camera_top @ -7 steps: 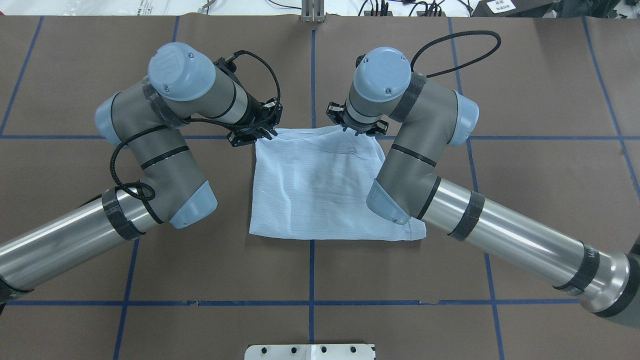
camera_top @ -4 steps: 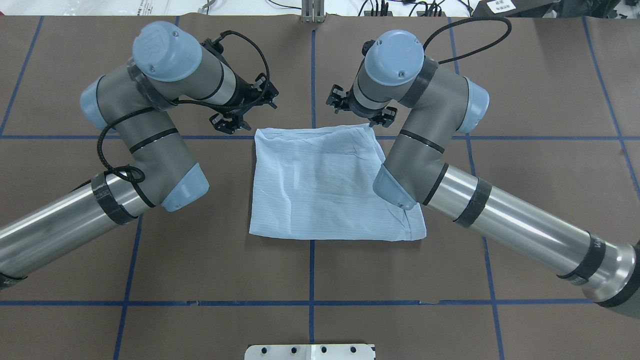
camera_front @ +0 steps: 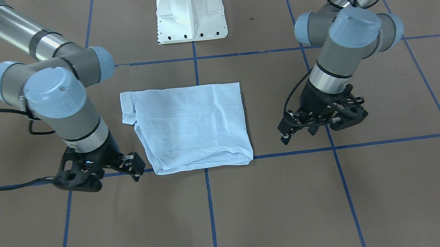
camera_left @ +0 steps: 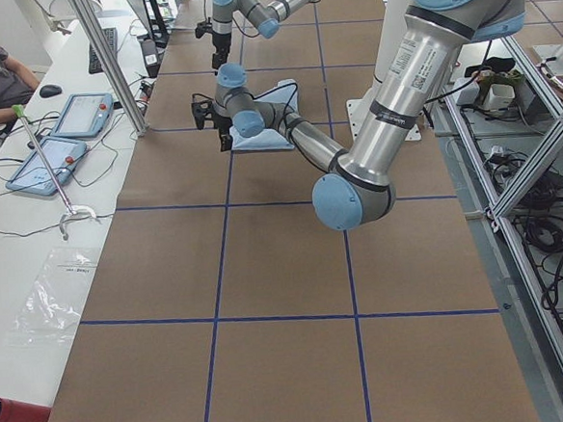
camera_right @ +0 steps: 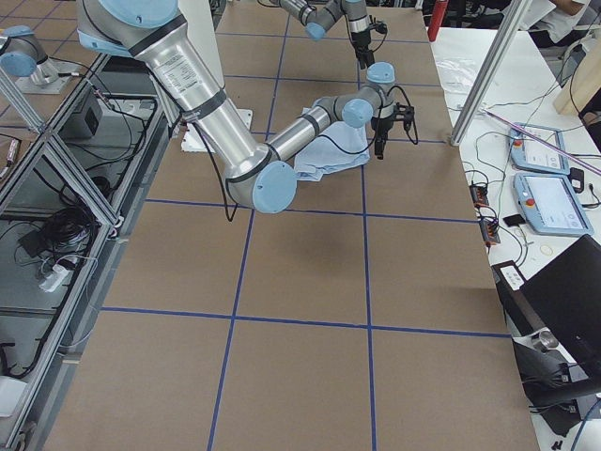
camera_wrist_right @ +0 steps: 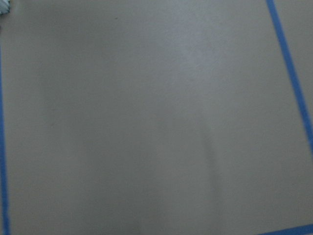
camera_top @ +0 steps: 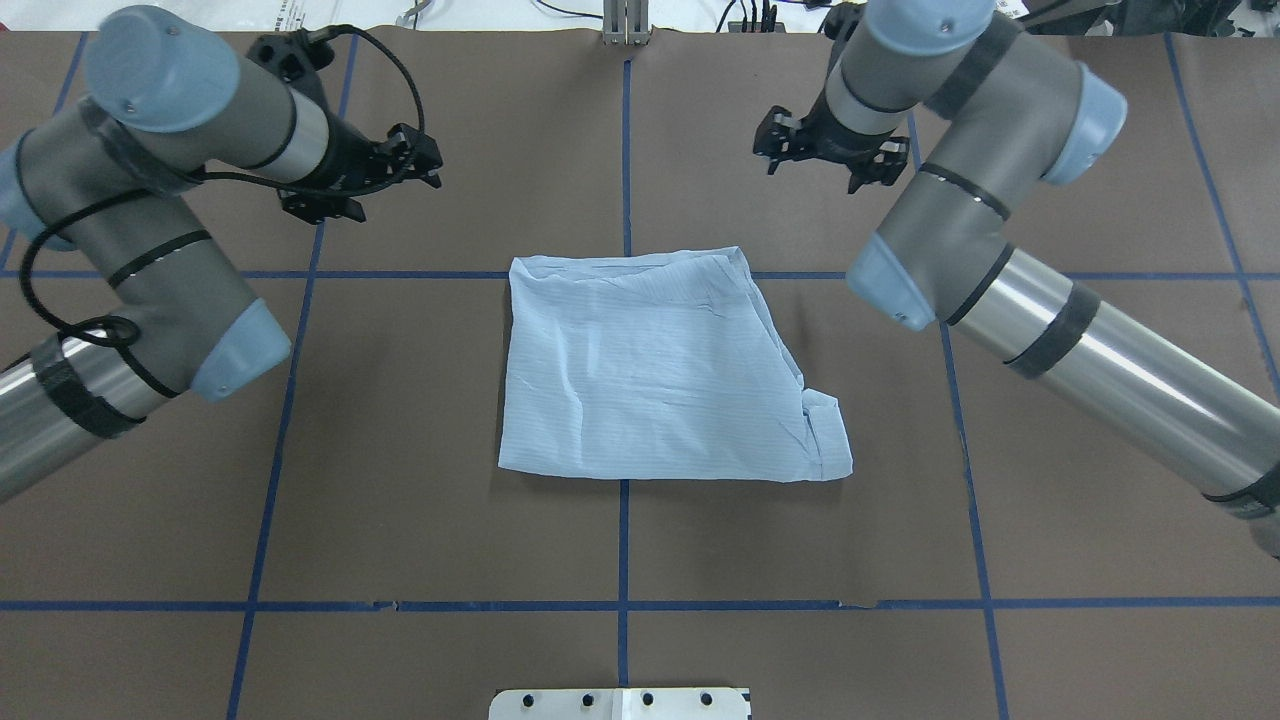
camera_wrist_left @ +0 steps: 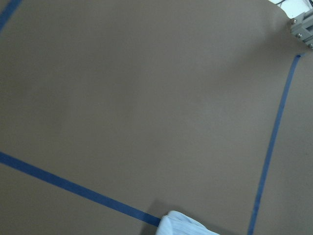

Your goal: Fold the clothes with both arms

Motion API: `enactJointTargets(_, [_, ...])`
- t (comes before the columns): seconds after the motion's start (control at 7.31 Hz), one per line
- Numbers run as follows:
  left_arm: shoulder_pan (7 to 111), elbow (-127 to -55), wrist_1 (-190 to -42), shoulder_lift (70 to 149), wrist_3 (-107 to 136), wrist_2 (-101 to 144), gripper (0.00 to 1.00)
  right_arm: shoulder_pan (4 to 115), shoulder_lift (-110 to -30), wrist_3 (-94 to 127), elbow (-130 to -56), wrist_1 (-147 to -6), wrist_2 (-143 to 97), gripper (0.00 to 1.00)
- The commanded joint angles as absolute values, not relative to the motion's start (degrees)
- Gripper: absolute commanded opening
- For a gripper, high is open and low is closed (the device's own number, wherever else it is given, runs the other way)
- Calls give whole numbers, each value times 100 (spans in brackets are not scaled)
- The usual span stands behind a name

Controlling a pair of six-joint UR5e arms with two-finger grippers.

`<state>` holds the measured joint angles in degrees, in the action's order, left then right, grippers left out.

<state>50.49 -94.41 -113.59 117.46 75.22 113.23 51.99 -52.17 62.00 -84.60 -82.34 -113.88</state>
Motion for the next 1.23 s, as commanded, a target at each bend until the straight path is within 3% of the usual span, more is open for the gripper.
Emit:
enactJointTargets(0.0, [5945, -9991, -11320, 10596, 5207, 11923, 100, 6096, -6113, 3885, -8789, -8692, -11670, 100])
enactJointTargets(0.55, [8064, -9941, -11425, 8645, 1148, 12812, 100, 7731, -8054, 216, -8981, -8658, -12506, 100])
enactJointTargets(1.09, [8130, -9519, -11575, 8464, 1195, 12753, 100, 8199, -8937, 271, -8622, -7351, -12805, 100])
